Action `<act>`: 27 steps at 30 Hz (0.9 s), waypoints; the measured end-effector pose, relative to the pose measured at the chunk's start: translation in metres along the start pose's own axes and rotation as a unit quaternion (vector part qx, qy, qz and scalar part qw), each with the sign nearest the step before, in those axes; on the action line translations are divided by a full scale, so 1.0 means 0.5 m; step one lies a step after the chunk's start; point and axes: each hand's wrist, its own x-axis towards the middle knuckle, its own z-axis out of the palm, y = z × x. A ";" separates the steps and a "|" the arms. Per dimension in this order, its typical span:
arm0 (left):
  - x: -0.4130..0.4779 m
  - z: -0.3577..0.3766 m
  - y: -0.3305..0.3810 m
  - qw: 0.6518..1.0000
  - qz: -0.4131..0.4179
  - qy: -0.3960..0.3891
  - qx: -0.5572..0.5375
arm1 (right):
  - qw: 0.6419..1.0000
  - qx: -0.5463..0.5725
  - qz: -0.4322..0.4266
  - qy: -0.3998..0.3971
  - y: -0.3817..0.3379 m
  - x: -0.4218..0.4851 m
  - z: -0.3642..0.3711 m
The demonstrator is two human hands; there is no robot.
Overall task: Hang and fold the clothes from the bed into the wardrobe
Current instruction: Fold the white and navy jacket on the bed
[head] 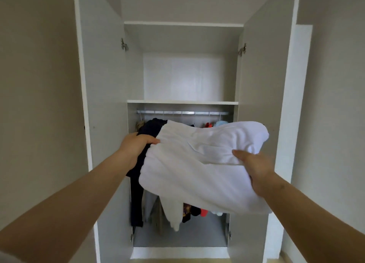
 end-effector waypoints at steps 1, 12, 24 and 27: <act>0.027 0.002 -0.001 1.000 0.005 0.012 0.003 | 1.000 0.001 0.008 -0.006 0.009 0.030 0.015; 0.412 -0.030 0.019 0.996 0.082 0.044 0.001 | 0.999 0.019 -0.023 -0.037 0.055 0.372 0.262; 0.876 -0.041 0.141 0.989 0.146 0.038 -0.003 | 0.995 0.060 -0.068 -0.049 -0.016 0.745 0.533; 0.972 -0.022 0.156 0.985 0.166 0.049 -0.010 | 0.992 0.066 -0.091 -0.049 -0.022 0.844 0.575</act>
